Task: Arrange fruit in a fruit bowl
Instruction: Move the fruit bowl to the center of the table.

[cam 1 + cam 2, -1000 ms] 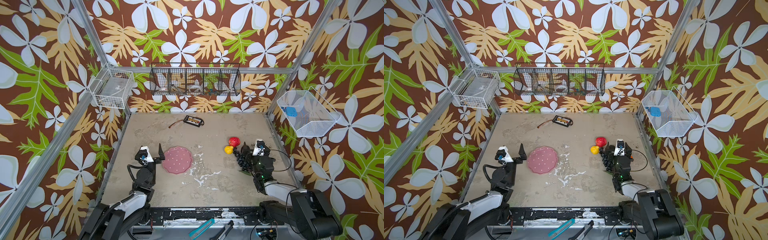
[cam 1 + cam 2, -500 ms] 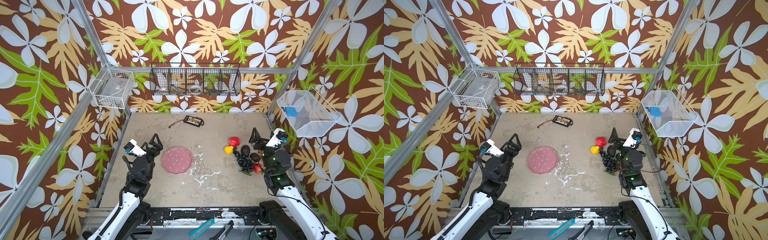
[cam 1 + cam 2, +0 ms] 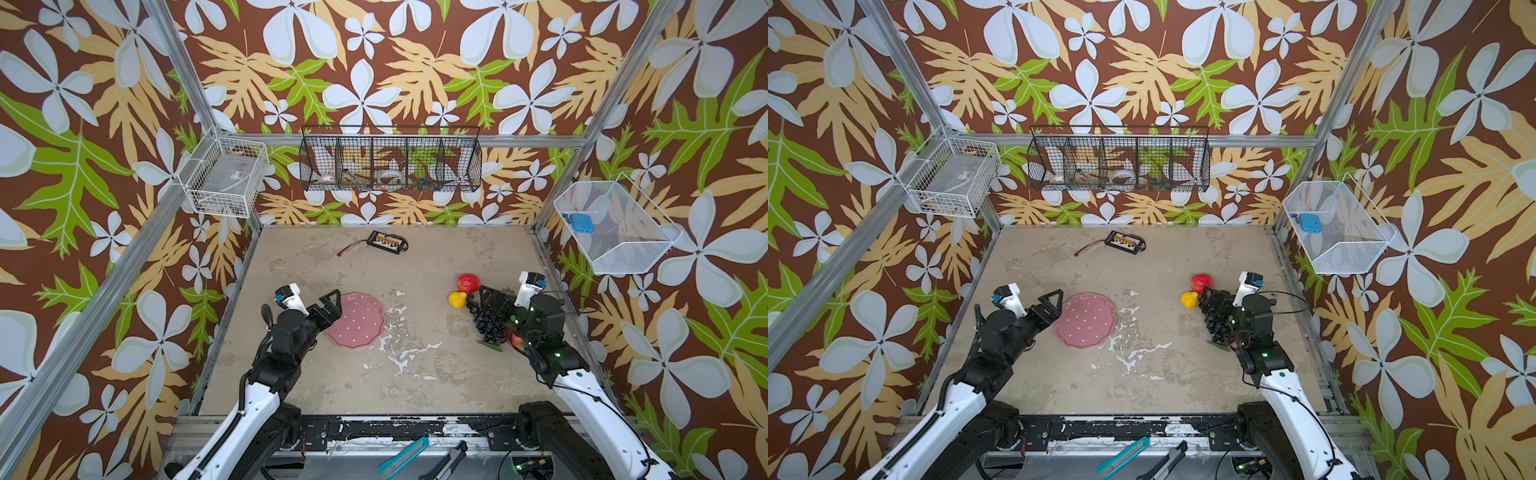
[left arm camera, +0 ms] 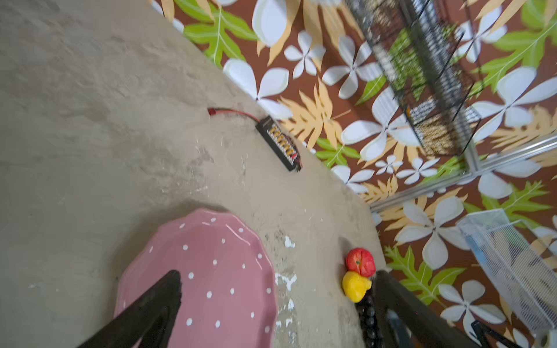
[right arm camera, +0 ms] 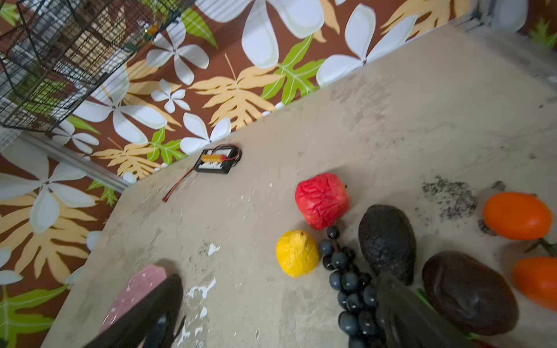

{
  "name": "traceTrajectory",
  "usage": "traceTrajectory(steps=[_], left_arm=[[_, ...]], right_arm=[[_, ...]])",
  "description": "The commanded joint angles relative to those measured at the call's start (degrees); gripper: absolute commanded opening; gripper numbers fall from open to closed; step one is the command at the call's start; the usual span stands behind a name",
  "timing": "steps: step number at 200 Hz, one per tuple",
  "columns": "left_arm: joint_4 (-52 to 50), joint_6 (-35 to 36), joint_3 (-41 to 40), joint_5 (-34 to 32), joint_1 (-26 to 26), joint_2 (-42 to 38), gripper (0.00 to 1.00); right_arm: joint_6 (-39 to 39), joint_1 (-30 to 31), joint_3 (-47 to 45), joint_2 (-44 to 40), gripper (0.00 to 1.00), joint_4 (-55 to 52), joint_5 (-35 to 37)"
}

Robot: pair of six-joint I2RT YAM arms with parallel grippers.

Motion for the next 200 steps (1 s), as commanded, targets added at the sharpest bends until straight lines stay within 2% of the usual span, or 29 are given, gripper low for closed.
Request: traceTrajectory(steps=[1,34,67,104,200], left_arm=[[1.9,1.0,1.5,8.8,-2.3,5.3,1.0],[0.4,2.7,7.1,5.4,-9.8,16.4,1.0],[2.0,2.7,9.4,2.4,-14.3,22.3,1.0],[1.9,2.6,11.7,2.2,-15.0,28.6,1.0],[3.5,4.4,21.2,4.7,-16.9,46.3,0.98]], right_arm=[[-1.1,1.0,0.5,0.4,1.0,-0.4,-4.9],[-1.3,2.4,1.4,2.0,1.0,0.8,-5.9],[-2.1,5.3,1.8,4.0,1.0,0.9,-3.4],[-3.4,7.2,0.9,4.5,1.0,0.2,-2.7],[-3.6,7.3,-0.3,3.3,1.0,-0.2,-2.0]])
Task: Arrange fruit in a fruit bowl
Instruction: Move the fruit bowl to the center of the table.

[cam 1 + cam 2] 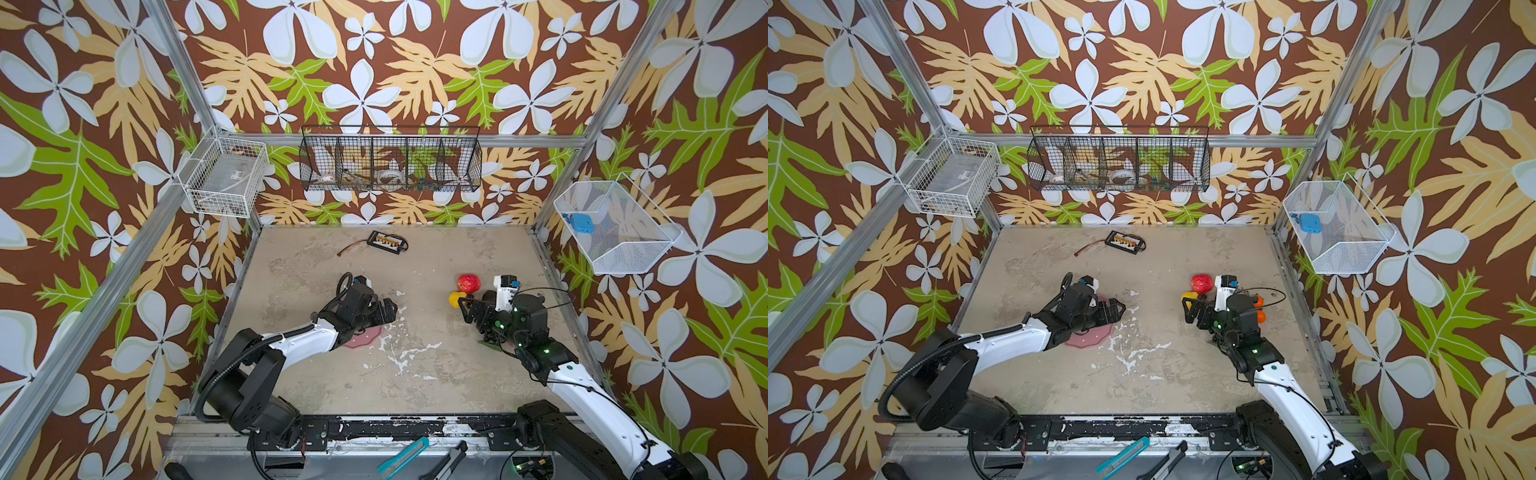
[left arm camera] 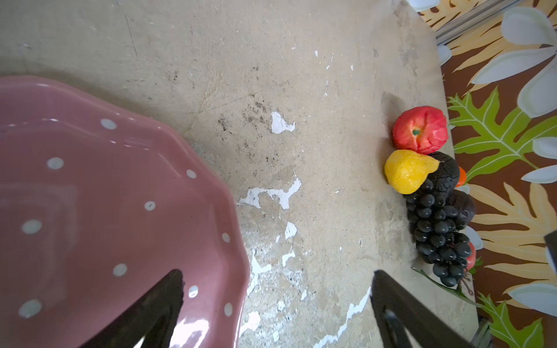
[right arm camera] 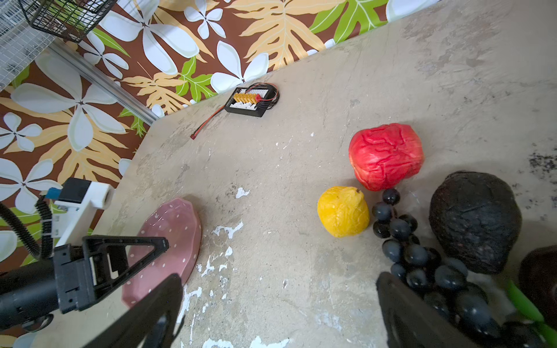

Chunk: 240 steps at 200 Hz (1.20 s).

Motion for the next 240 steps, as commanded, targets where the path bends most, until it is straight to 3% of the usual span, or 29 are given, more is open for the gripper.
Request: traceTrajectory(steps=[1,114,196,240], left_arm=[[1.6,0.6,1.7,1.1,-0.3,2.5,0.98],[4.3,0.0,11.7,5.3,-4.8,16.2,0.98],[3.4,-1.2,28.5,9.9,-7.6,28.3,0.98],[0.6,0.3,28.4,7.1,-7.6,23.5,0.98]], right_arm=[[-0.5,0.2,-0.3,-0.4,1.0,-0.3,1.1],[0.0,0.2,-0.1,-3.4,1.0,-4.1,6.8],[0.0,0.1,-0.2,-5.3,1.0,-6.6,10.5],[-0.4,0.1,0.7,-4.8,1.0,-7.8,9.8]])
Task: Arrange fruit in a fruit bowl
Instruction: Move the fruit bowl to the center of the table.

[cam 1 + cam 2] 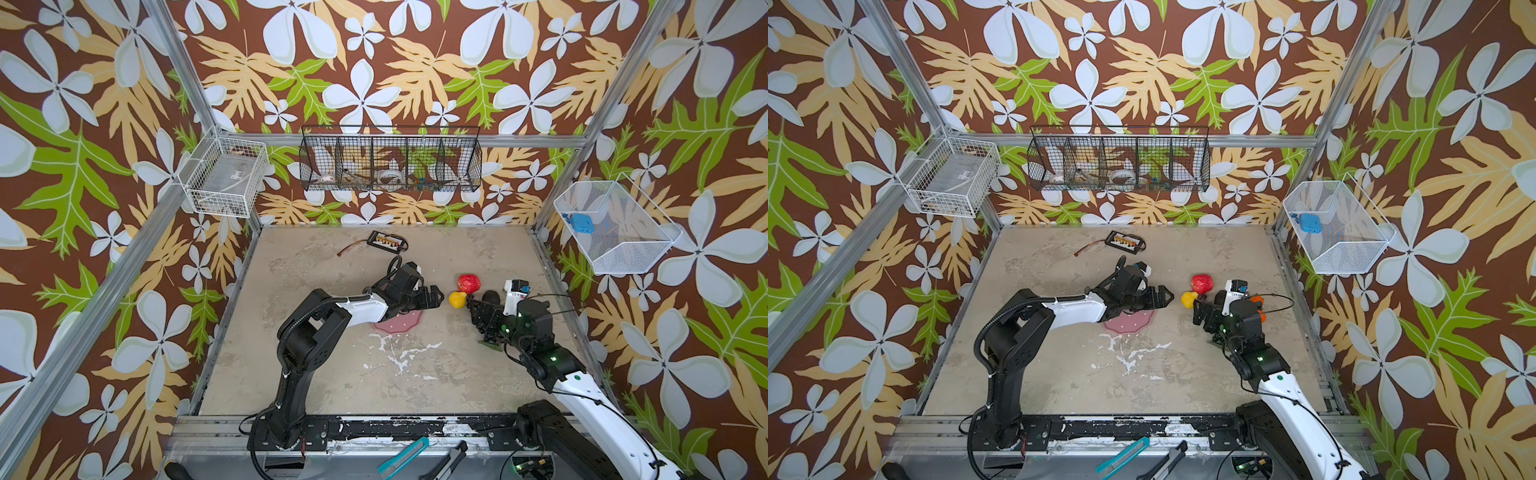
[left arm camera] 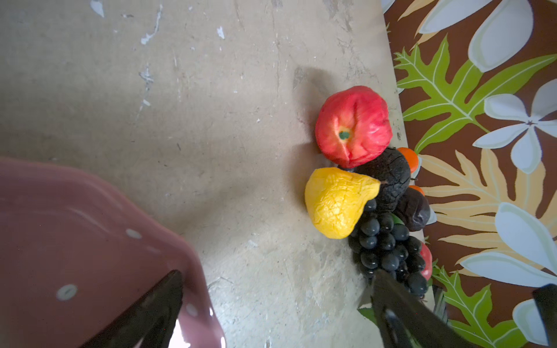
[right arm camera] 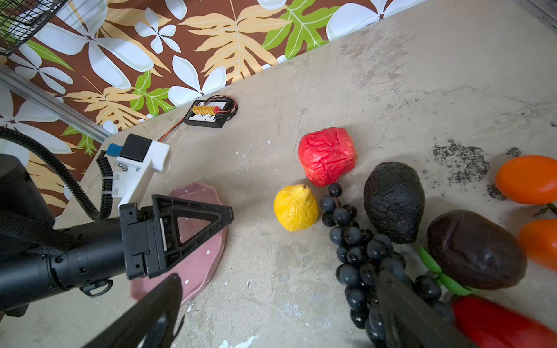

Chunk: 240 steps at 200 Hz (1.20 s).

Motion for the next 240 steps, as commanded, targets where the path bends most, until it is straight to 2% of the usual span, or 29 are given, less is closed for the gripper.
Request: traceTrajectory(steps=[1,49,77,99,133,178,240], left_arm=[[-2.2,1.3,-1.0,-1.9,-0.1,-4.0,0.98],[-8.0,5.7,-10.4,-14.0,0.9,-21.2,1.0],[-8.1,4.4,-19.7,-16.9,6.1,-29.4,1.0],[-7.9,3.5,-25.1,-18.0,10.7,-32.7,1.0],[-4.5,3.4,-29.0,-12.6,15.1,-31.4,1.0],[-0.7,3.2,-27.7,-6.6,15.1,-24.2,1.0],[1.6,2.1,-25.2,-2.6,14.2,-18.6,0.99]], right_arm=[[-0.5,0.1,0.5,0.2,1.0,-0.5,0.0],[-0.9,0.1,0.5,4.2,1.0,2.1,-5.5],[-0.8,0.1,0.8,8.0,1.0,4.2,-9.8],[-0.5,0.2,1.3,10.0,1.0,5.2,-11.2],[-0.4,1.0,2.1,12.4,1.0,5.8,-12.2],[-2.1,1.3,2.0,15.8,1.0,5.5,-12.6],[-2.1,1.3,2.0,15.9,1.0,4.0,-10.5]])
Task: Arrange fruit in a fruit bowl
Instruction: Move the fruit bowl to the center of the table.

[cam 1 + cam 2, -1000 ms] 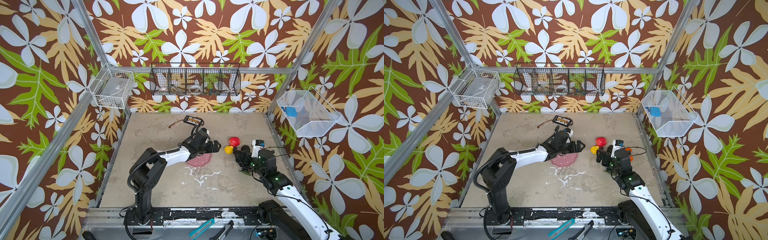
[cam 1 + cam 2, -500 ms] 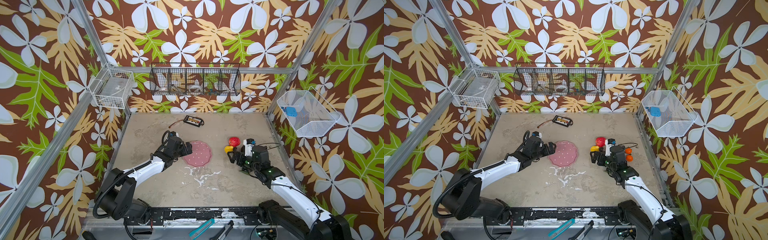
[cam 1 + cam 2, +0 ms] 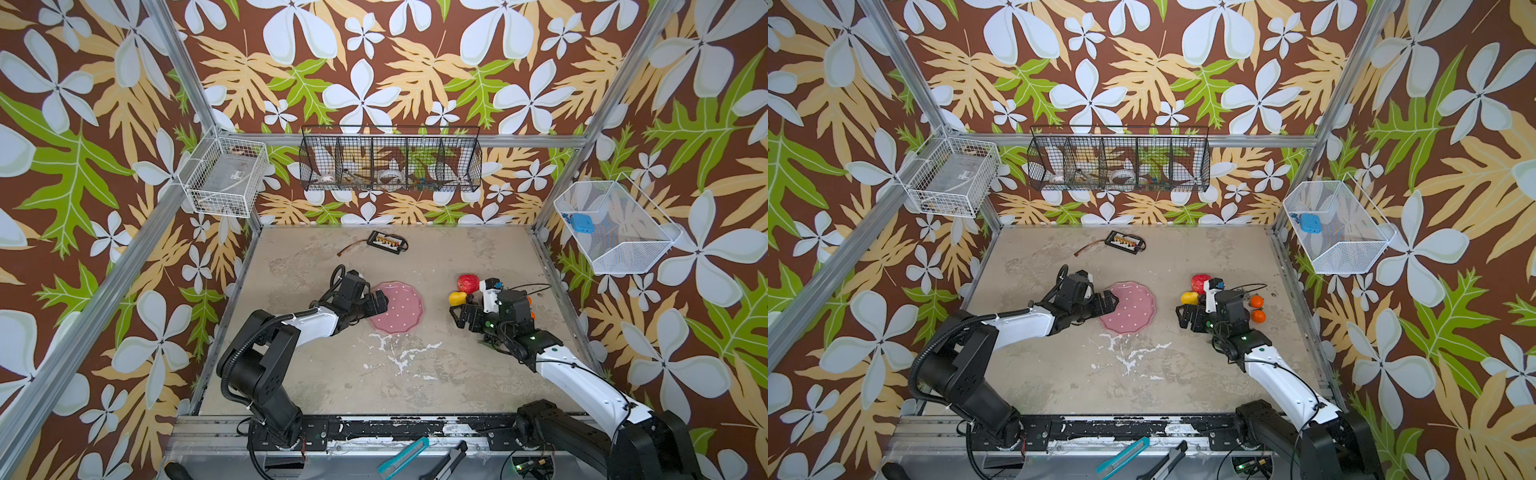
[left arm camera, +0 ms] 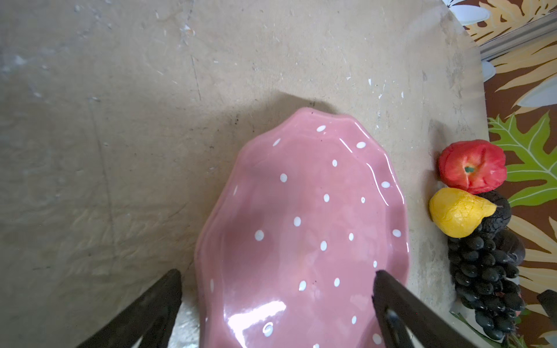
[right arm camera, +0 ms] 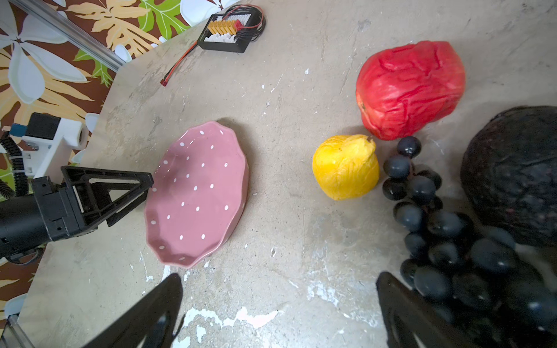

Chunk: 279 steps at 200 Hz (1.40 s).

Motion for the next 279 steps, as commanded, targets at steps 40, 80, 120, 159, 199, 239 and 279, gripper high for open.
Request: traceTrajectory(steps=[40,80,120,159,199,239,279], left_arm=[[2.4,-2.0,3.5,2.1,-4.0,3.1,0.98],[2.3,-2.1,4.9,2.2,-5.5,3.7,0.98],[3.4,-2.2,1.2,1.6,-6.0,-0.2,0.98],[4.5,-1.7,-8.6,-3.7,-6.0,-10.9,0.98],[5.4,1.2,-20.1,-12.3,-6.0,-26.0,0.98],[9.4,7.0,-30.8,-18.0,-6.0,-39.5,1.0],[11.1,9.9,-33.0,-21.1,-6.0,-43.6,1.0]], right_arm=[[-0.4,0.0,2.1,0.5,0.99,-4.3,7.9],[-0.3,0.0,2.3,-0.4,0.99,-5.1,10.7],[-0.8,-0.1,3.7,0.0,0.96,-5.9,11.7],[-0.2,-1.3,8.3,4.9,0.9,-6.2,9.7],[0.0,-3.7,14.0,13.8,0.77,-6.3,7.3],[-0.3,-3.9,18.5,20.8,0.67,-6.0,6.1],[0.2,-3.9,19.4,24.8,0.58,-5.7,8.6]])
